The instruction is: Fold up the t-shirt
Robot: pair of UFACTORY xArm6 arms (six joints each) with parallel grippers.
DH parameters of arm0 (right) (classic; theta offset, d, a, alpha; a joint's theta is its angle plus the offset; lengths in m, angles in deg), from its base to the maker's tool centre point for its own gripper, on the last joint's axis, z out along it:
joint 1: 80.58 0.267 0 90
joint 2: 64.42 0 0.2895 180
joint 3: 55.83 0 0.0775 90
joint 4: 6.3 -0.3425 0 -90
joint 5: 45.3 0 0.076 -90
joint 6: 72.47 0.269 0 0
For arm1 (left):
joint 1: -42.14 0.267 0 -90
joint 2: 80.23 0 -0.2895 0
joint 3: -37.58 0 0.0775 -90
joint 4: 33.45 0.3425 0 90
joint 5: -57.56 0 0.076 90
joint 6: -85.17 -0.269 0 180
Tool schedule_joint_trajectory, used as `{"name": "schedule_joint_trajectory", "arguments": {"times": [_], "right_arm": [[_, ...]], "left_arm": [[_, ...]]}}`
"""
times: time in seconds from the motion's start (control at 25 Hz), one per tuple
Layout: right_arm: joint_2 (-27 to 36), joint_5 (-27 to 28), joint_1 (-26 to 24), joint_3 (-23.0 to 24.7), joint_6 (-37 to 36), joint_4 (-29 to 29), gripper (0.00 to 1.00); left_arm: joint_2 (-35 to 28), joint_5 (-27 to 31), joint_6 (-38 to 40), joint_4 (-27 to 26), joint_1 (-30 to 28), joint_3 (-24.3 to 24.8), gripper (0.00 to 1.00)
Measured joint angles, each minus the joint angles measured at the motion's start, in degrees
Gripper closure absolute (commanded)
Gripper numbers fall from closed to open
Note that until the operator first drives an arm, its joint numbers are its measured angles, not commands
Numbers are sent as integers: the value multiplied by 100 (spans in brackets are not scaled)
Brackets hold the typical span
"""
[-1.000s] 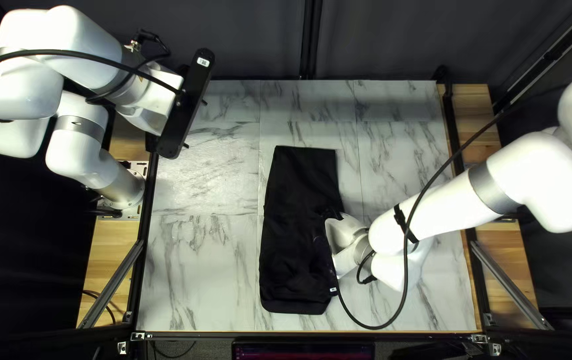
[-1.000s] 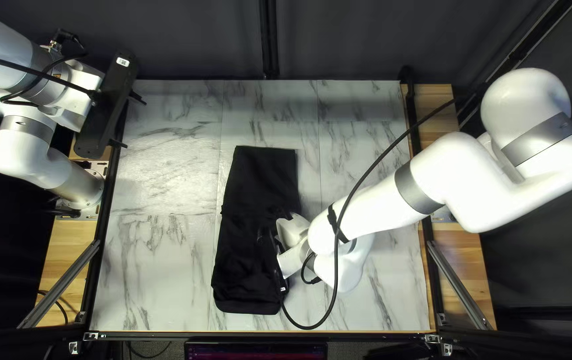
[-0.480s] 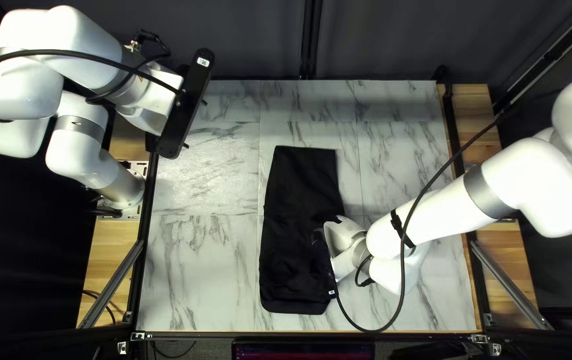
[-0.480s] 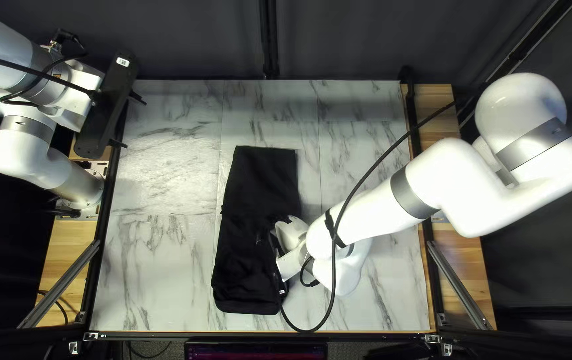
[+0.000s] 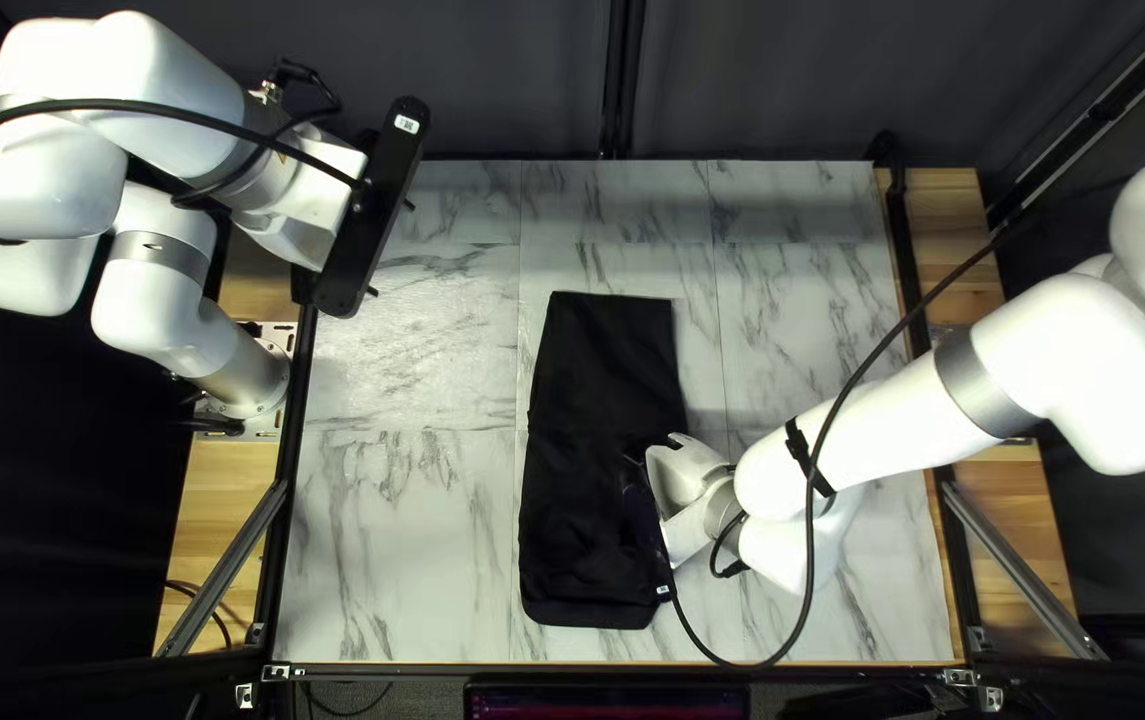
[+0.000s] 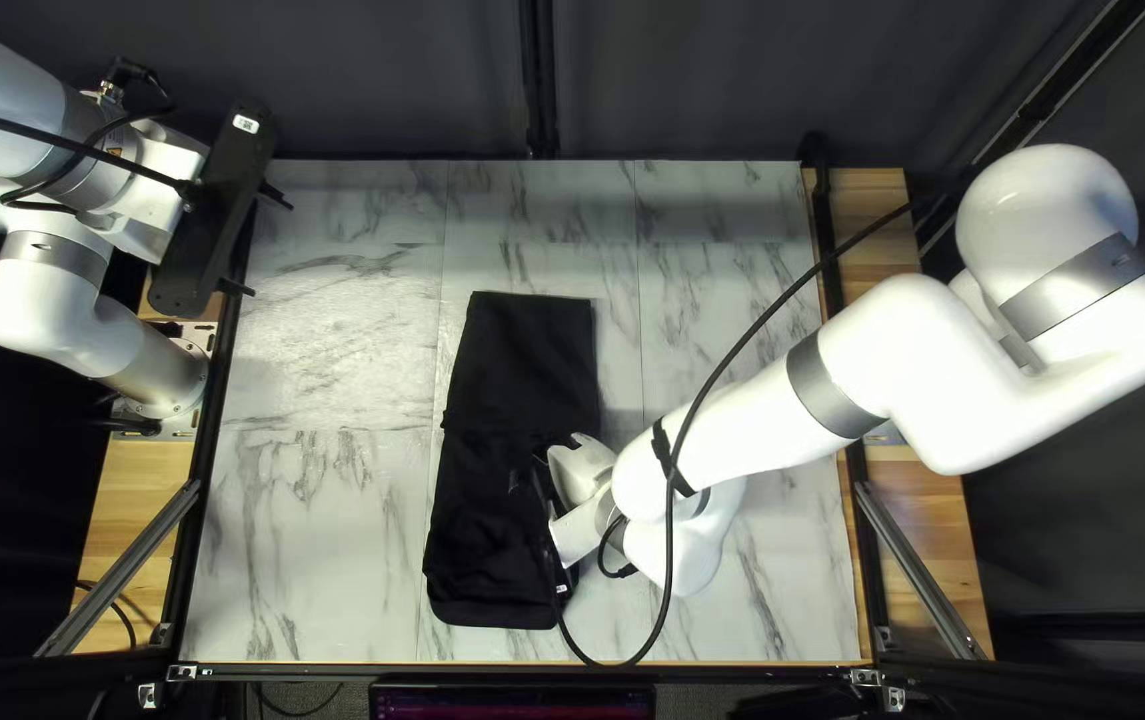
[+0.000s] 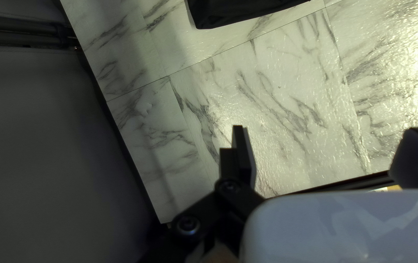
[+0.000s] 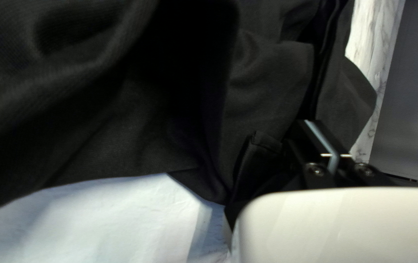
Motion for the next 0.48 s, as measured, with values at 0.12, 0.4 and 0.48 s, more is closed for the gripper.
{"name": "schedule_joint_trajectory", "arguments": {"times": [0.12,0.4,0.48], "right_arm": [[101,-55,-44,67,99,148,100],[127,-266,-281,-29,316,607,100],[96,-331,-369,-132,304,715,100]], "left_arm": [[0,0,0,0,0,0,0],[0,0,0,0,0,0,0],[0,0,0,0,0,0,0]]}}
